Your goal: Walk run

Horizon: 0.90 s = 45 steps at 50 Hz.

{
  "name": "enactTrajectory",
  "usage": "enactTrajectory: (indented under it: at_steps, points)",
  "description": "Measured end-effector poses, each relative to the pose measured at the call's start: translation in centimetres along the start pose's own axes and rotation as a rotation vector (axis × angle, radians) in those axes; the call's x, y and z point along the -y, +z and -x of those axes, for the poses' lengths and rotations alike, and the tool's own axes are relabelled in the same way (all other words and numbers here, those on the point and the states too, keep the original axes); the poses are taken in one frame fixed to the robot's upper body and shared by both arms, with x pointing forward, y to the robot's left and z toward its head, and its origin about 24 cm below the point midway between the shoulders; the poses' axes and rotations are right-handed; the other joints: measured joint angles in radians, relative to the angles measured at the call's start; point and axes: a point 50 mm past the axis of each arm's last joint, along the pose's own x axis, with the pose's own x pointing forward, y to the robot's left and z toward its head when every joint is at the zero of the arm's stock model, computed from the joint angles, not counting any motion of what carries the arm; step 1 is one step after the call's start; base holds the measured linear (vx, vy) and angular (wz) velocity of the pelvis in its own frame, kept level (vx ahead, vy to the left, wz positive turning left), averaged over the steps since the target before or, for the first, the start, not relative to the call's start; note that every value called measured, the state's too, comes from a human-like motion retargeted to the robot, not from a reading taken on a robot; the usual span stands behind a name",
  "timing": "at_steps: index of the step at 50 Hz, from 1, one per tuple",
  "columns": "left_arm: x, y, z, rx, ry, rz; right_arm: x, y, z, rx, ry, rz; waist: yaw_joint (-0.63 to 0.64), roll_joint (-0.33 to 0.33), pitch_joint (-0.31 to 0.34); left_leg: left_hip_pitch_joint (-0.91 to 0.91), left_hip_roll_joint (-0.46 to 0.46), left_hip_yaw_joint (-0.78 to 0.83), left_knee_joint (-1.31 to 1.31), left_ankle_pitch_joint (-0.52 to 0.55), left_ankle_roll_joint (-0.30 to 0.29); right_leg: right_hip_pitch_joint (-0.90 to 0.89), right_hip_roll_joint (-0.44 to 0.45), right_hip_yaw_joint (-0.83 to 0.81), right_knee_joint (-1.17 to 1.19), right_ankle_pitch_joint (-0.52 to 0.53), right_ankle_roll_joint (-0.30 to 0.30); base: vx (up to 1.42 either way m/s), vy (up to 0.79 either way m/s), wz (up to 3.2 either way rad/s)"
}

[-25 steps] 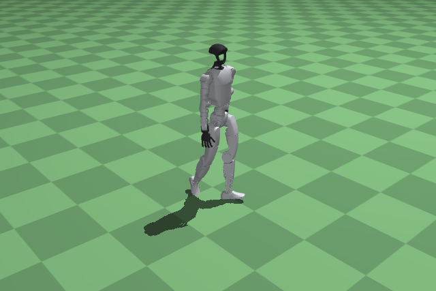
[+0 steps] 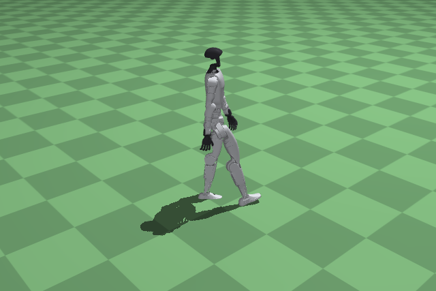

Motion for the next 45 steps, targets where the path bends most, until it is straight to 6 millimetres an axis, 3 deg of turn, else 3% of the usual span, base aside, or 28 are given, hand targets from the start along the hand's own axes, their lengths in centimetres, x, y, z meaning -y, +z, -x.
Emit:
enactTrajectory:
  at_steps: [5, 7, 10, 15, 17, 22, 25, 30, 36, 41, 45]
  points:
    - [3.2, -6.5, 1.6, -0.259, -0.143, -0.032, 0.8, 0.6, 0.0, 0.01, -0.037, -0.037, -0.022, 0.0, -0.025, 0.051, -0.001, -0.065, 0.023, 0.02, -0.053, 0.007, 0.033, -0.023, 0.023, 0.045, -0.045, 0.64, -0.25, 0.69]
    - [4.7, -9.7, 3.0, -0.398, -0.207, -0.042, 0.5, 0.3, 0.0, 0.008, -0.032, -0.074, -0.053, 0.004, -0.046, 0.058, 0.005, -0.108, 0.054, 0.069, -0.094, 0.02, 0.02, -0.075, 0.041, 0.085, -0.036, 0.74, -0.36, 1.23]
    - [7.3, -13.8, 5.6, -0.588, -0.295, -0.012, -0.3, -0.5, 0.0, -0.016, -0.01, -0.137, -0.043, 0.025, -0.075, 0.048, 0.041, -0.115, 0.118, 0.209, -0.183, 0.052, 0.043, -0.048, 0.067, 0.024, -0.085, 0.65, -0.33, 0.69]
    - [11.3, -16.3, 8.1, -0.621, -0.399, 0.153, 0.3, -0.2, 0.1, -0.019, -0.013, -0.178, -0.031, 0.005, -0.106, -0.072, 0.042, -0.036, 0.395, 0.527, -0.416, 0.111, 0.018, -0.138, 0.076, -0.04, -0.191, 0.67, -0.22, 0.85]
    - [12.1, -16.6, 8.6, -0.606, -0.42, 0.203, 0.5, 0.7, 0.0, 0.002, -0.024, -0.151, -0.047, -0.011, -0.115, -0.153, 0.06, 0.037, 0.541, 0.583, -0.461, 0.14, -0.011, -0.191, 0.083, -0.08, -0.202, 0.5, -0.22, 1.31]
    - [12.8, -16.4, 8.5, -0.588, -0.381, 0.243, 1.5, 4.0, 0.1, 0.059, -0.059, -0.034, -0.011, -0.063, -0.109, -0.345, 0.137, 0.263, 0.744, 0.412, -0.303, 0.21, -0.027, -0.266, 0.074, -0.129, -0.244, 0.46, -0.2, 0.75]
    - [13.2, -15.8, 8.2, -0.559, -0.374, 0.263, 2.7, 6.5, 0.3, 0.119, -0.109, 0.028, 0.035, -0.072, -0.096, -0.448, 0.132, 0.294, 0.719, 0.322, -0.31, 0.251, -0.013, -0.288, 0.063, -0.152, -0.258, 0.49, -0.11, 0.26]
    - [13.7, -14.9, 7.8, -0.506, -0.418, 0.244, 4.3, 10.5, 1.1, 0.24, -0.173, 0.089, 0.057, -0.067, -0.076, -0.561, 0.184, 0.383, 0.476, 0.239, -0.227, 0.313, 0.031, -0.368, 0.056, -0.198, -0.273, 0.49, -0.13, 0.56]
    - [14.5, -14.8, 8.1, -0.494, -0.459, 0.202, 5.5, 14.0, 2.1, 0.346, -0.23, 0.109, 0.121, -0.059, -0.055, -0.589, 0.172, 0.461, 0.049, 0.26, -0.161, 0.397, 0.088, -0.378, 0.043, -0.231, -0.278, 0.59, -0.07, -0.1]
    - [15.0, -15.5, 8.8, -0.535, -0.493, 0.209, 4.9, 14.8, 2.2, 0.383, -0.208, 0.148, 0.124, -0.085, -0.061, -0.547, 0.124, 0.47, -0.094, 0.235, -0.103, 0.461, 0.079, -0.378, 0.065, -0.197, -0.243, 0.73, -0.02, -0.1]
    - [14.8, -16.4, 9.4, -0.582, -0.5, 0.201, 3.4, 12.6, 1.4, 0.328, -0.164, 0.173, 0.15, -0.099, -0.094, -0.498, 0.109, 0.509, -0.088, 0.337, -0.049, 0.498, 0.065, -0.345, 0.125, -0.056, -0.167, 0.92, 0.01, -0.36]
